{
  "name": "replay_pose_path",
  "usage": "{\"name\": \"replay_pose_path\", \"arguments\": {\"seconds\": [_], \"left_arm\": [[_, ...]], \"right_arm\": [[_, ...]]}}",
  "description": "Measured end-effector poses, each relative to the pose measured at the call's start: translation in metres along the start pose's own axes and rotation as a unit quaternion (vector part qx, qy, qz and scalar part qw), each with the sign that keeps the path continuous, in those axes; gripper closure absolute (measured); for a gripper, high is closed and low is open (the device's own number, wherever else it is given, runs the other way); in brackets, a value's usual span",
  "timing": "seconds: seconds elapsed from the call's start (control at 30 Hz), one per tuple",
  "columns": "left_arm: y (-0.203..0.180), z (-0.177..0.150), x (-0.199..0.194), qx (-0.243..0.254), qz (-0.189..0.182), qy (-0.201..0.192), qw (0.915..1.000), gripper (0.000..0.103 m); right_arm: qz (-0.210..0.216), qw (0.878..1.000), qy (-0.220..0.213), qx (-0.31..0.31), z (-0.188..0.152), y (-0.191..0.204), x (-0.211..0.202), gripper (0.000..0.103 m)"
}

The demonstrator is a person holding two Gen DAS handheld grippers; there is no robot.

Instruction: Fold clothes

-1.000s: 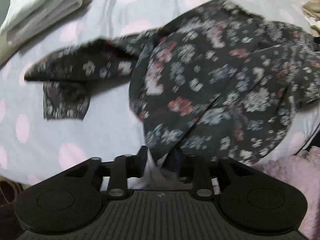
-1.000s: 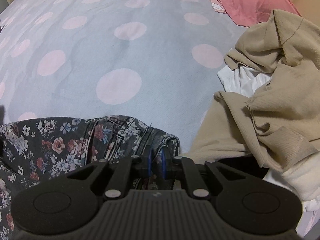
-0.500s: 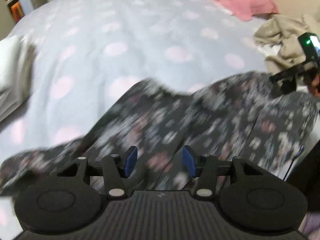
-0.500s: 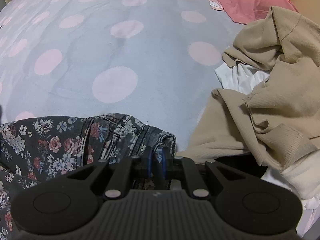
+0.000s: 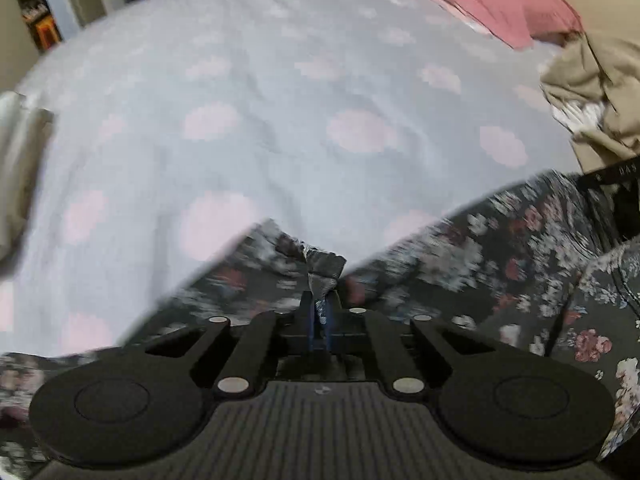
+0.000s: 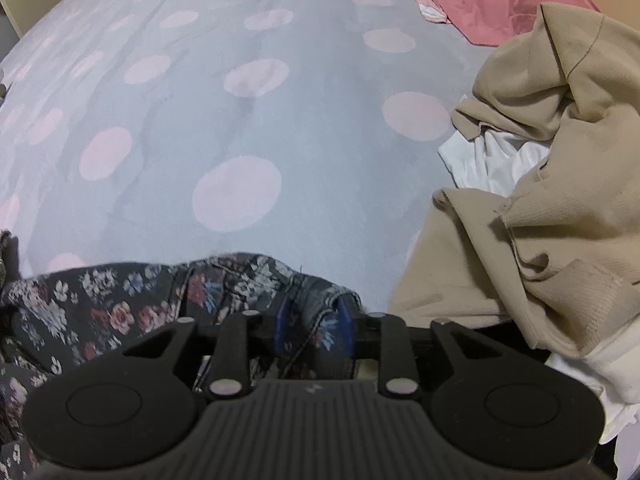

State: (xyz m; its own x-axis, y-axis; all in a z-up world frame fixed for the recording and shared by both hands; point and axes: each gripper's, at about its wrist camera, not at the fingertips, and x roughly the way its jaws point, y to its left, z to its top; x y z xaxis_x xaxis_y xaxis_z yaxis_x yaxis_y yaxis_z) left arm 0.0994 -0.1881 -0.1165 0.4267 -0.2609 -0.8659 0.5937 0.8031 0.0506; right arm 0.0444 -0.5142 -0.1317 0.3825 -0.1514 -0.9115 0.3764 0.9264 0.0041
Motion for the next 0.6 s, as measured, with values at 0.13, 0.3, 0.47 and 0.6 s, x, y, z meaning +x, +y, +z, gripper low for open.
{"name": "replay_pose_path", "arguments": {"seconds": [0.13, 0.3, 0.47, 0.6], "left_arm": [[0.043, -0.005, -0.041, -0.034, 0.034, -0.012, 0.9988, 0.102], [0.106, -0.026, -0.1, -0.085, 0.104, -0.01, 0.9909, 0.102], [0.16, -0.067, -0.151, -0.142, 0.178, 0.018, 0.9734, 0.102], [0.193, -0.103, -0.178, -0.185, 0.229, 0.057, 0.9541, 0.102]], "right_arm": [[-0.006, 1.0, 0.004, -0.007, 0.001, 0.003, 0.002, 0.07], [-0.009, 1.0, 0.006, -0.008, 0.0, 0.003, 0.001, 0.069], [-0.017, 1.0, 0.008, -0.007, 0.001, 0.005, 0.002, 0.068], [-0.031, 0.999, 0.009, -0.014, 0.001, 0.007, 0.003, 0.059]]}}
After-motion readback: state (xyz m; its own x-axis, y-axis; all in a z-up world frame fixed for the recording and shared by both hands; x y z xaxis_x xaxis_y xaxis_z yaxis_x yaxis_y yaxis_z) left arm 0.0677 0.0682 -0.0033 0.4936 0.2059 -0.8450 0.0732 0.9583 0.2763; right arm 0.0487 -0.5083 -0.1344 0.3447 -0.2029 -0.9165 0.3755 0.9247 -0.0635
